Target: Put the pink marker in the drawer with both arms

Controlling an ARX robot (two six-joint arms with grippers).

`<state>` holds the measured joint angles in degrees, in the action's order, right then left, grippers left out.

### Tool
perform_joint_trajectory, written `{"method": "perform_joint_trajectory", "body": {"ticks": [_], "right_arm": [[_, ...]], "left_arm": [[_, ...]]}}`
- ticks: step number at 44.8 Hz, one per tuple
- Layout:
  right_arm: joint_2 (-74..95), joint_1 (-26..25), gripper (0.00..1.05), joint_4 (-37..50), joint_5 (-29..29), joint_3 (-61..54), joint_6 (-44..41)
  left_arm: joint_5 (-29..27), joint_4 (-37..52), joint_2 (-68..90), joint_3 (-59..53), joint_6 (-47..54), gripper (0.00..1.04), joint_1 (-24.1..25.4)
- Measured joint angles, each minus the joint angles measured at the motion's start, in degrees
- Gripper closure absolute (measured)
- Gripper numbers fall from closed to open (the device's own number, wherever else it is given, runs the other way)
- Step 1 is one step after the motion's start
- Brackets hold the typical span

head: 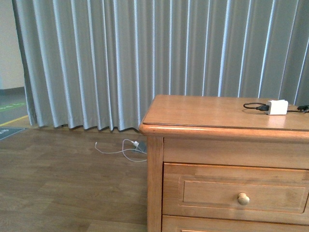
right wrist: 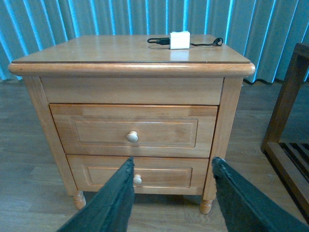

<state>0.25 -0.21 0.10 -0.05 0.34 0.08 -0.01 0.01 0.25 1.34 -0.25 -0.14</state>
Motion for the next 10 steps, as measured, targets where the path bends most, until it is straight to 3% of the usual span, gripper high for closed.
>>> {"method": "perform_joint_trajectory", "body": {"ticks": [10], "right_arm": [[0.0,0.0,0.18,0.0,0.02,0.0,0.0]], "left_arm": [[0.0,0.0,0.0,0.0,-0.02,0.06,0.0]]}}
